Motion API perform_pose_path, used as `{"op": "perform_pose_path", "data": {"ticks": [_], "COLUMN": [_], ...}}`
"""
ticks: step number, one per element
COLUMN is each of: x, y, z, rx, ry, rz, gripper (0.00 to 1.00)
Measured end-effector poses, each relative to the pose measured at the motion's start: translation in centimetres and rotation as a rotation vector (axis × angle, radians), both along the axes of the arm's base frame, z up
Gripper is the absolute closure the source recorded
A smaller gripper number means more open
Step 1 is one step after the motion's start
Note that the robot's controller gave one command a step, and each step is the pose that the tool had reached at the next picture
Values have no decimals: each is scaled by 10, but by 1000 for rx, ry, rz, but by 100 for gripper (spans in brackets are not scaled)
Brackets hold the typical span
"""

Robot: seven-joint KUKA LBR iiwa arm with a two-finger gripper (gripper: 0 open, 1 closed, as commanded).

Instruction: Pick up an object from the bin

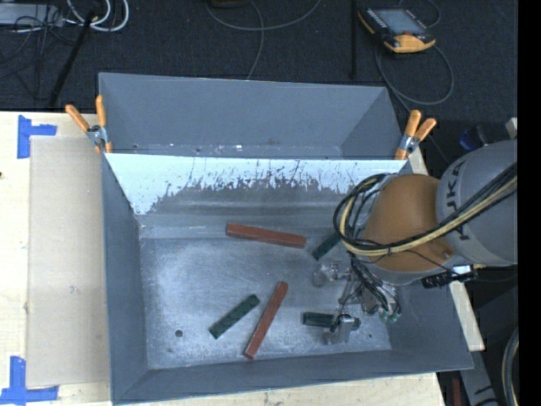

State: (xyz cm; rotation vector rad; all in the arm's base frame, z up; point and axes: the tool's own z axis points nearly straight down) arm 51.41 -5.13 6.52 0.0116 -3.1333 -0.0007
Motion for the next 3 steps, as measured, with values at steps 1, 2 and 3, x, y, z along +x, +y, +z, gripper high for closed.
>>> {"op": "perform_pose_path", "data": {"ticks": [1,2,3], "x": [0,-28,-26], "y": [-19,-11,-11], "z": [55,2,4], "rx": [-2,0,0], "ry": [-12,-3,-7], "rz": [-77,-69,-66], "gripper": [0,0,100]}}
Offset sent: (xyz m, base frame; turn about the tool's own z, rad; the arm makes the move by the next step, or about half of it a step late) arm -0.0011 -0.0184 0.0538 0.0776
